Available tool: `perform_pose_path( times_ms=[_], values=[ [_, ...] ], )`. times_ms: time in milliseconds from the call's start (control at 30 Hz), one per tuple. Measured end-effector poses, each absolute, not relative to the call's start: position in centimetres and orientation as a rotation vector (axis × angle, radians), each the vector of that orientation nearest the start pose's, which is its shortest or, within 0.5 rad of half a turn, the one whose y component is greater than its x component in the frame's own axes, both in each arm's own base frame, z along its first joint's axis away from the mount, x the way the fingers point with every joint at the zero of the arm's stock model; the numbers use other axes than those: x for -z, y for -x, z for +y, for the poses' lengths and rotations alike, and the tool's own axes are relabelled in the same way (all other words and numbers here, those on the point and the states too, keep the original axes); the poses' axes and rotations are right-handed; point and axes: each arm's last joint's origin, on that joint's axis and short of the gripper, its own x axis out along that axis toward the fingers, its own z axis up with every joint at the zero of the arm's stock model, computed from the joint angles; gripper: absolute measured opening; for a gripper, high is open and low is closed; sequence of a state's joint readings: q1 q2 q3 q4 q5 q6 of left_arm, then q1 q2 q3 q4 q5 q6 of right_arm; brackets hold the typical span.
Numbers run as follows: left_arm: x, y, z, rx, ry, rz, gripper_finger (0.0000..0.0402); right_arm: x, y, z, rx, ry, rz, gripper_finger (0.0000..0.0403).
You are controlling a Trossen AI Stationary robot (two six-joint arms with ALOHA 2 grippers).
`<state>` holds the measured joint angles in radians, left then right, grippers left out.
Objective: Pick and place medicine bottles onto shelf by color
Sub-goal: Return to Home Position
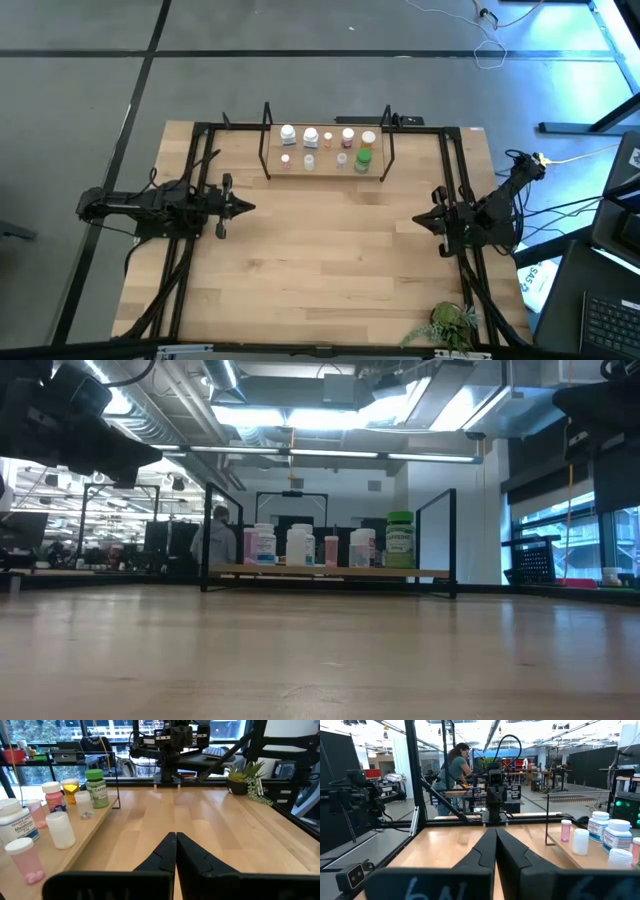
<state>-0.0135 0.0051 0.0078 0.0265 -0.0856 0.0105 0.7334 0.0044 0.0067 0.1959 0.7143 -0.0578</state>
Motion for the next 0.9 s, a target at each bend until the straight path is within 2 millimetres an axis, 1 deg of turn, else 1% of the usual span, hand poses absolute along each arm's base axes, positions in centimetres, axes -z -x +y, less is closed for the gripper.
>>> perform_pose_path(
  times_ms=[667, 900],
  values=[
    [-16.82, -9.74, 0.12, -0.073, -0.009, -0.027, 0.0014, -18.3, -7.86, 4.53, -0.015, -0.074, -0.15, 0.0012],
    [-16.82, -9.74, 0.12, -0.073, -0.009, -0.027, 0.0006, -18.3, -7.86, 4.53, -0.015, -0.074, -0.15, 0.0012]
  ],
)
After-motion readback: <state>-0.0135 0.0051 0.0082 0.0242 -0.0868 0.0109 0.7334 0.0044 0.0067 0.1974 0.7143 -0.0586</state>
